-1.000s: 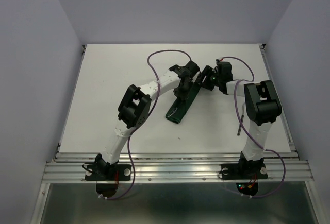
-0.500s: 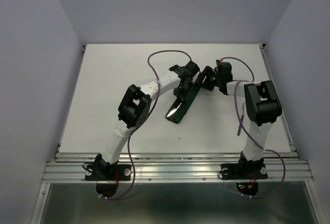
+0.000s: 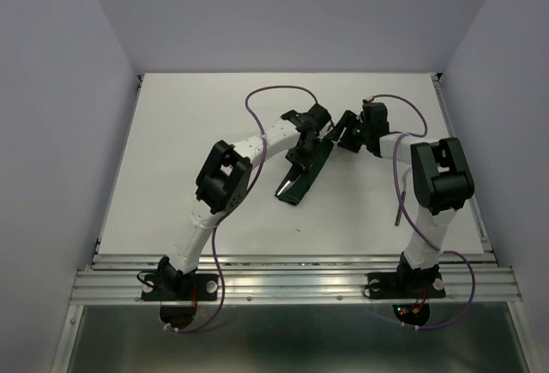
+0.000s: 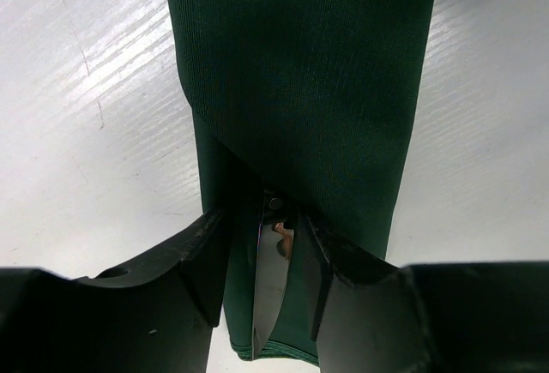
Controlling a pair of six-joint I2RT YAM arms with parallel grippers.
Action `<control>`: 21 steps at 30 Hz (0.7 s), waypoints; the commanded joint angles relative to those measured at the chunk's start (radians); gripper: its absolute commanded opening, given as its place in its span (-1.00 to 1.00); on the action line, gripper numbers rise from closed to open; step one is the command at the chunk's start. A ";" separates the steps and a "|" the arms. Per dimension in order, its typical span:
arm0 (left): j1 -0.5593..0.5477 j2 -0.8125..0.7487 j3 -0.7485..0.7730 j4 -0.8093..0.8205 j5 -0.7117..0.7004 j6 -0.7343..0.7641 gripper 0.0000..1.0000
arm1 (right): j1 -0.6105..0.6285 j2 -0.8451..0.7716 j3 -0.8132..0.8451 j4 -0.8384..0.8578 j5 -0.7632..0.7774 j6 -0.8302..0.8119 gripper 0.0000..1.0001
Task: Fold the napkin into a case and place the utensils inside
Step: Stuff the knife into the folded napkin, then move the fork to the center of the board.
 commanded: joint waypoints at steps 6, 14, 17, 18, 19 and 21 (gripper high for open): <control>0.001 -0.152 -0.110 0.034 -0.018 -0.002 0.04 | 0.010 -0.192 0.029 -0.126 0.220 -0.070 0.31; 0.001 -0.232 -0.199 0.073 -0.021 -0.003 0.08 | -0.015 -0.368 -0.036 -0.216 0.422 -0.113 0.44; 0.003 -0.271 -0.224 0.083 -0.025 0.003 0.10 | -0.056 -0.427 -0.074 -0.276 0.501 -0.129 0.49; 0.003 -0.282 -0.231 0.086 -0.030 0.003 0.10 | -0.096 -0.466 -0.107 -0.293 0.530 -0.130 0.50; 0.004 -0.308 -0.251 0.096 -0.033 0.004 0.11 | -0.122 -0.486 -0.126 -0.327 0.535 -0.129 0.50; 0.009 -0.337 -0.279 0.109 -0.038 0.003 0.12 | -0.180 -0.545 -0.190 -0.356 0.535 -0.118 0.50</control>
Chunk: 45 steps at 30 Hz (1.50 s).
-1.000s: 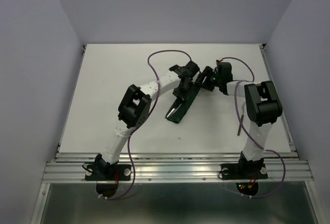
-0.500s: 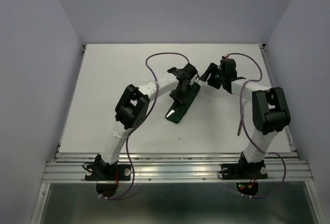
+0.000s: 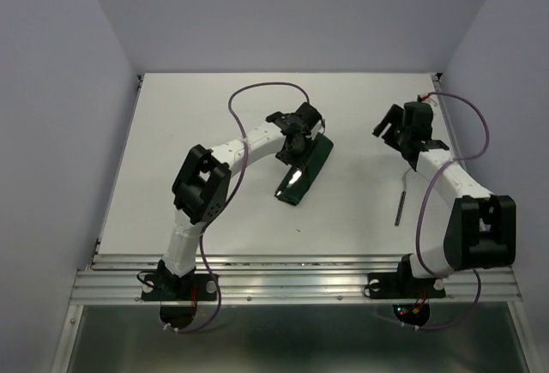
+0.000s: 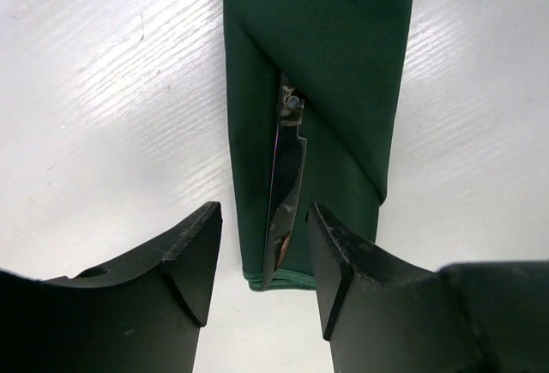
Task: Fold the napkin into a case and place the utensils inside
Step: Move the fork to the center of the board.
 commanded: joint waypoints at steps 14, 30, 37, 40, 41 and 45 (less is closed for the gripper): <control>0.071 -0.322 -0.193 0.186 -0.008 -0.064 0.14 | -0.275 -0.202 -0.318 -0.267 -0.017 0.146 0.50; 0.080 -0.308 -0.194 0.194 0.004 -0.052 0.14 | -0.266 -0.256 -0.472 -0.244 -0.179 0.135 0.45; 0.084 -0.302 -0.188 0.194 -0.001 -0.058 0.14 | -0.125 -0.290 -0.498 -0.149 -0.304 0.206 0.45; 0.082 -0.308 -0.194 0.186 -0.010 -0.061 0.13 | -0.053 -0.264 -0.458 -0.099 -0.314 0.252 0.45; 0.082 -0.313 -0.197 0.189 -0.011 -0.062 0.14 | -0.039 -0.253 -0.449 -0.080 -0.317 0.261 0.45; 0.082 -0.329 -0.220 0.195 -0.022 -0.071 0.14 | 0.007 -0.172 -0.403 0.076 -0.366 0.287 0.45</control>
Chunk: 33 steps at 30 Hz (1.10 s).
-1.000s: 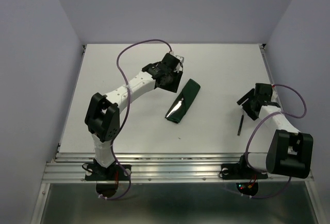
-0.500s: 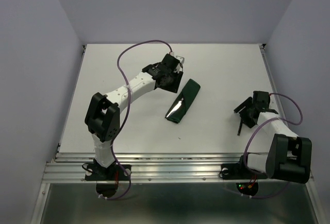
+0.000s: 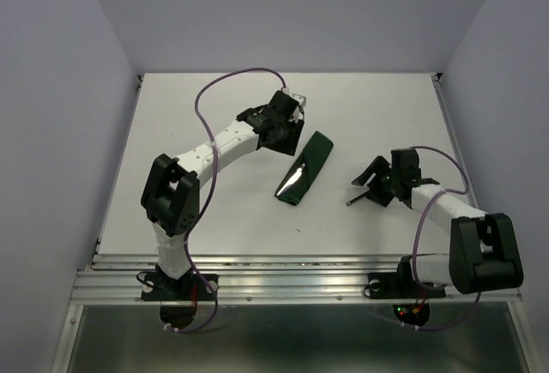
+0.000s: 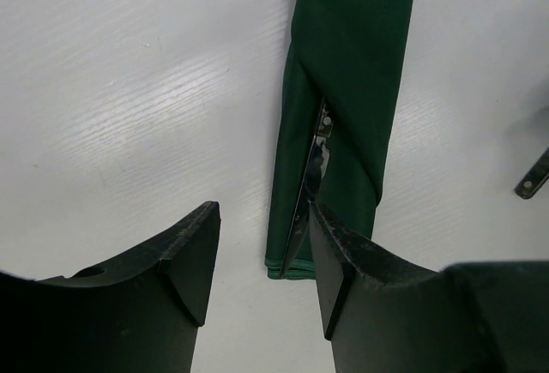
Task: Fold the napkin into a case and place the utensils inside
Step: Move the fork to the center of the board.
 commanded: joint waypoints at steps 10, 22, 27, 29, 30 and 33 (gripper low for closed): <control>0.040 -0.112 -0.078 0.026 -0.046 -0.037 0.14 | 0.065 0.138 0.308 -0.047 0.016 -0.227 0.46; 0.103 -0.157 -0.101 0.055 -0.022 -0.035 0.14 | 0.074 0.263 0.530 -0.260 0.146 -0.627 0.51; 0.105 -0.163 -0.116 0.067 0.001 -0.040 0.14 | 0.075 0.338 0.560 -0.216 0.126 -0.779 0.51; 0.105 -0.166 -0.125 0.069 0.010 -0.038 0.14 | 0.075 0.371 0.561 -0.194 0.102 -0.845 0.50; 0.105 -0.165 -0.127 0.072 0.012 -0.038 0.14 | 0.084 0.384 0.569 -0.197 0.089 -0.868 0.50; 0.105 -0.169 -0.139 0.075 0.012 -0.038 0.14 | 0.096 0.406 0.555 -0.176 0.022 -1.017 0.47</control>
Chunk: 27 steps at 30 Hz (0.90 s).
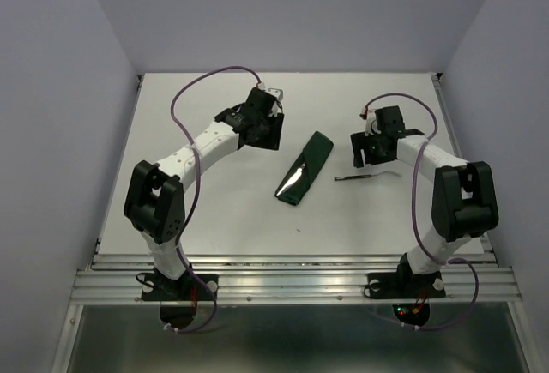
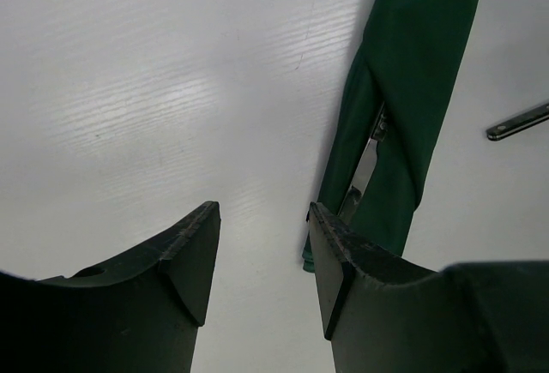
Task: Fold the napkin into a case and place the utensils inside
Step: Move the fork to the center of the board.
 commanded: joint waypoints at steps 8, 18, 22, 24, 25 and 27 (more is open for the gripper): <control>0.003 -0.057 -0.032 0.031 0.010 -0.001 0.14 | 0.049 0.049 0.029 0.033 -0.037 -0.391 0.51; 0.008 -0.043 -0.029 0.033 0.041 0.002 0.14 | 0.058 0.086 0.014 -0.027 -0.083 -0.480 0.53; 0.012 -0.045 -0.032 0.033 0.040 0.005 0.14 | 0.058 0.090 0.024 -0.048 -0.086 -0.483 0.53; 0.012 -0.044 -0.035 0.033 0.041 0.006 0.14 | 0.058 0.095 0.027 -0.055 -0.082 -0.485 0.52; 0.012 -0.045 -0.034 0.033 0.040 0.006 0.14 | 0.058 0.090 0.027 -0.053 -0.085 -0.483 0.51; 0.014 -0.048 -0.038 0.036 0.041 0.005 0.14 | 0.058 0.076 0.026 -0.053 -0.091 -0.482 0.50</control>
